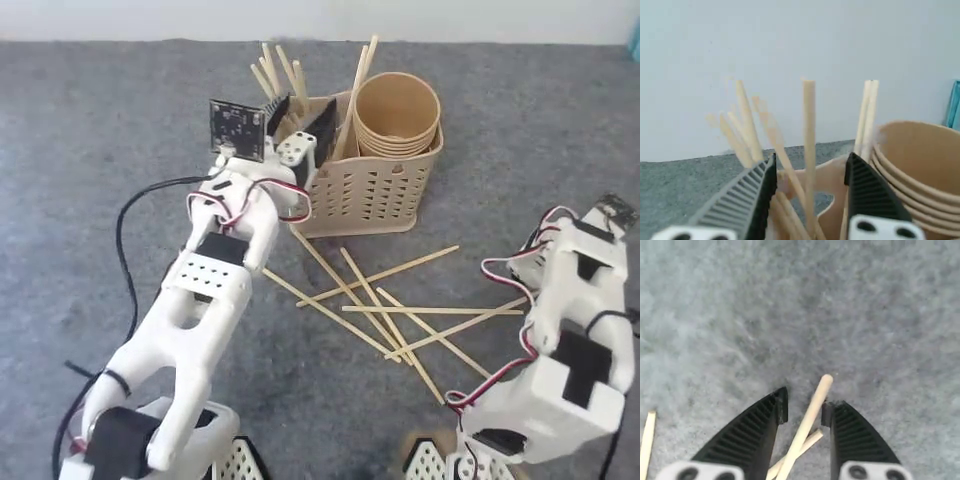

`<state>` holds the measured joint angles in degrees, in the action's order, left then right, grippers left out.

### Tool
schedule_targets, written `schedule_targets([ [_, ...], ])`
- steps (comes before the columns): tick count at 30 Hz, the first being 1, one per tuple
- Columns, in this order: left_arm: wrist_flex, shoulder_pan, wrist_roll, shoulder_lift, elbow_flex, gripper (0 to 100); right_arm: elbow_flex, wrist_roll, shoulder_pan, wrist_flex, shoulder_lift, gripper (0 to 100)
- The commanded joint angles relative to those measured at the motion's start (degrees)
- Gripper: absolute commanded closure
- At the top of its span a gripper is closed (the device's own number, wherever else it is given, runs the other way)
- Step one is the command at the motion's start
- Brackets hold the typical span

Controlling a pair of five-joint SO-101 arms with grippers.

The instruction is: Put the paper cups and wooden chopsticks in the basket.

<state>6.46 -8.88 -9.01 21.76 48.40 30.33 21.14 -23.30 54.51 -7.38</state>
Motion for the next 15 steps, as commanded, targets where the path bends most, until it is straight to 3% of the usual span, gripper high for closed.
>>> schedule_targets([
  [1,-4.48,2.64,0.44,8.79,-1.36,79,-3.69,0.26,-0.66,0.31,-1.36,96.2],
  [2,-7.30,2.81,0.44,11.69,-1.36,79,-3.69,0.26,-0.57,0.22,-1.10,99.8],
  [10,-33.23,2.55,0.26,38.86,-1.54,79,0.53,0.26,-0.57,0.48,5.49,99.0],
  [15,-46.95,2.99,0.26,47.82,-1.54,79,3.16,0.26,-0.92,0.57,14.99,99.0],
])
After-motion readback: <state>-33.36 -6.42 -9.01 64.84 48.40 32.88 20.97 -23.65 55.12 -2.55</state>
